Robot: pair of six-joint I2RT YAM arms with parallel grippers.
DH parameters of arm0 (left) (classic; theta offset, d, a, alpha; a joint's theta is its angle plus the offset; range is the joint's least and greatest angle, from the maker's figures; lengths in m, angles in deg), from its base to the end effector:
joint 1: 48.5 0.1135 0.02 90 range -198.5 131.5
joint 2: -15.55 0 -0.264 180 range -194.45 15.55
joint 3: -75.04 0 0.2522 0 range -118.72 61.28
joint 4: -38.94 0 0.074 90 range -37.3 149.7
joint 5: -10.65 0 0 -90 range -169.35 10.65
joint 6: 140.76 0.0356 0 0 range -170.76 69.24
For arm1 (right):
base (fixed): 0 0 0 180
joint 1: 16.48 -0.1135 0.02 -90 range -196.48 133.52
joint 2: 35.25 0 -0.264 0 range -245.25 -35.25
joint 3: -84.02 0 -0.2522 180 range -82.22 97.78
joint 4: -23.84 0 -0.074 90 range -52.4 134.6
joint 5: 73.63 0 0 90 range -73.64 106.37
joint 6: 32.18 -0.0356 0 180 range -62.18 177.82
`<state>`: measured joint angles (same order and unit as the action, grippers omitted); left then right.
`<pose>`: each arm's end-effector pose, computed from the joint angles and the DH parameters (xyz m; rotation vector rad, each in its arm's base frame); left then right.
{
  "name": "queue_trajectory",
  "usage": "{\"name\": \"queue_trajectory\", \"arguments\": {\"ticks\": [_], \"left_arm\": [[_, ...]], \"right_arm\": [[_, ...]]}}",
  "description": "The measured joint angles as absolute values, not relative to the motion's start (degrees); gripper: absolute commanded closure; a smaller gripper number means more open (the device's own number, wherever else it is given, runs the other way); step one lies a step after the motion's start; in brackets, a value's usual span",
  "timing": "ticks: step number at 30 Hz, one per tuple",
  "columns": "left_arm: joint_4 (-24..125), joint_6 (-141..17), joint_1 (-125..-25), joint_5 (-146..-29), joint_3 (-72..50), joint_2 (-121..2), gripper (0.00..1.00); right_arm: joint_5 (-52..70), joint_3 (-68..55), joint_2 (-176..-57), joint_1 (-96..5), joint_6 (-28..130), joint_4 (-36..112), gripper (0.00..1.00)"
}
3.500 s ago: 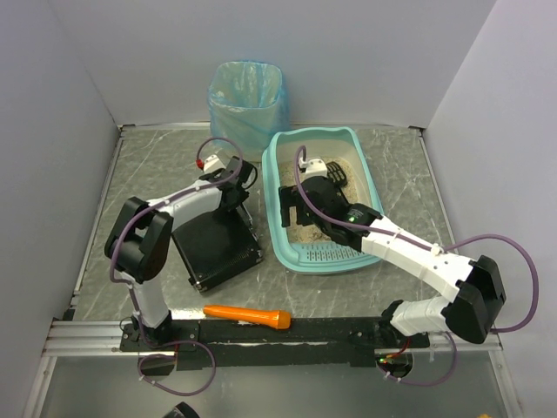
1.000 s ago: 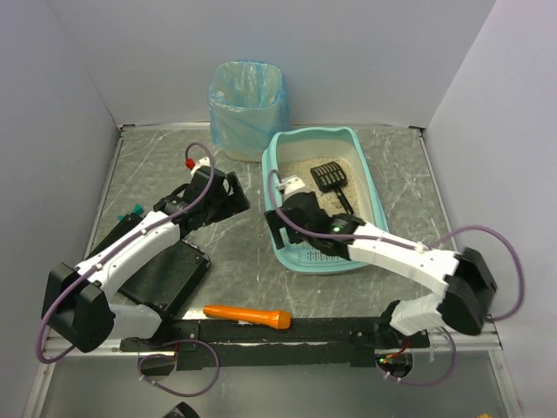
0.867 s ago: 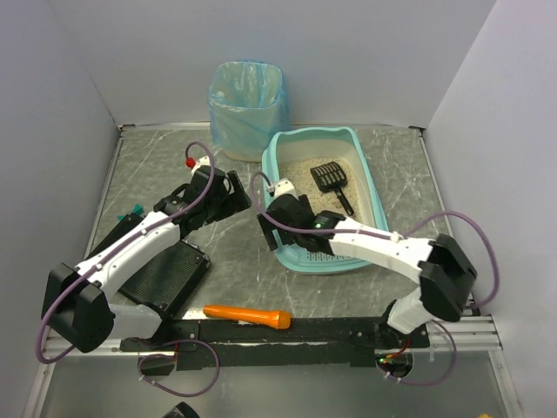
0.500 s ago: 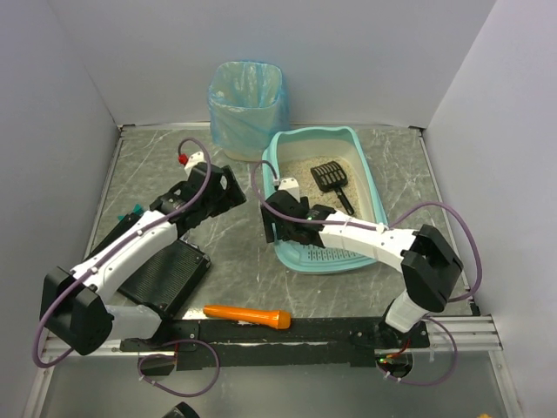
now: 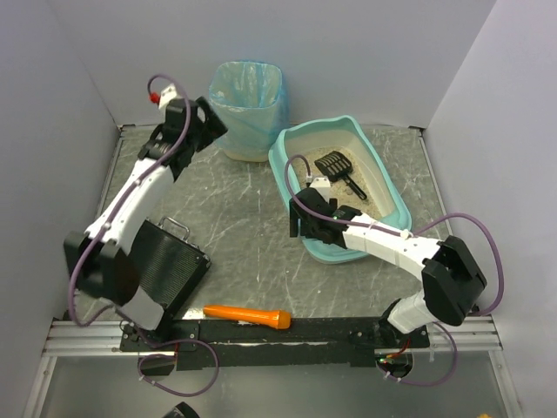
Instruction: Clean the litter box
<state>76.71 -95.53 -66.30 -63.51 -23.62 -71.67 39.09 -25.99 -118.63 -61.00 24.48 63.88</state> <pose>0.3376 -0.0982 0.3792 -0.6434 1.9318 -0.4129 0.2225 0.1995 0.2315 -0.0753 2.4076 0.1234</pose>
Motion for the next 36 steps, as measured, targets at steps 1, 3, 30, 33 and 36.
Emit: {"name": "queue_trajectory", "arguments": {"ticks": [1,3,30,33,36], "left_arm": [[76.60,-94.83,-65.87,-63.66,-27.03,-74.73,0.01],[76.03,-93.78,-65.26,-64.23,-32.41,-79.23,0.01],[76.34,-77.87,-62.46,-55.49,-67.31,-110.53,0.99],[78.88,-78.26,-62.46,-51.77,-65.89,-108.85,0.99],[82.68,-78.92,-62.46,-47.12,-65.30,-107.30,0.99]], "right_arm": [[39.33,-25.99,-118.60,-60.97,24.61,63.93,0.08],[39.68,-26.01,-118.36,-60.95,24.83,64.06,0.02],[53.62,-34.32,-86.23,-60.69,23.67,75.93,0.00],[55.02,-35.02,-85.58,-60.69,22.66,78.55,0.00],[55.50,-35.39,-85.05,-60.69,22.45,79.64,0.00]]}}
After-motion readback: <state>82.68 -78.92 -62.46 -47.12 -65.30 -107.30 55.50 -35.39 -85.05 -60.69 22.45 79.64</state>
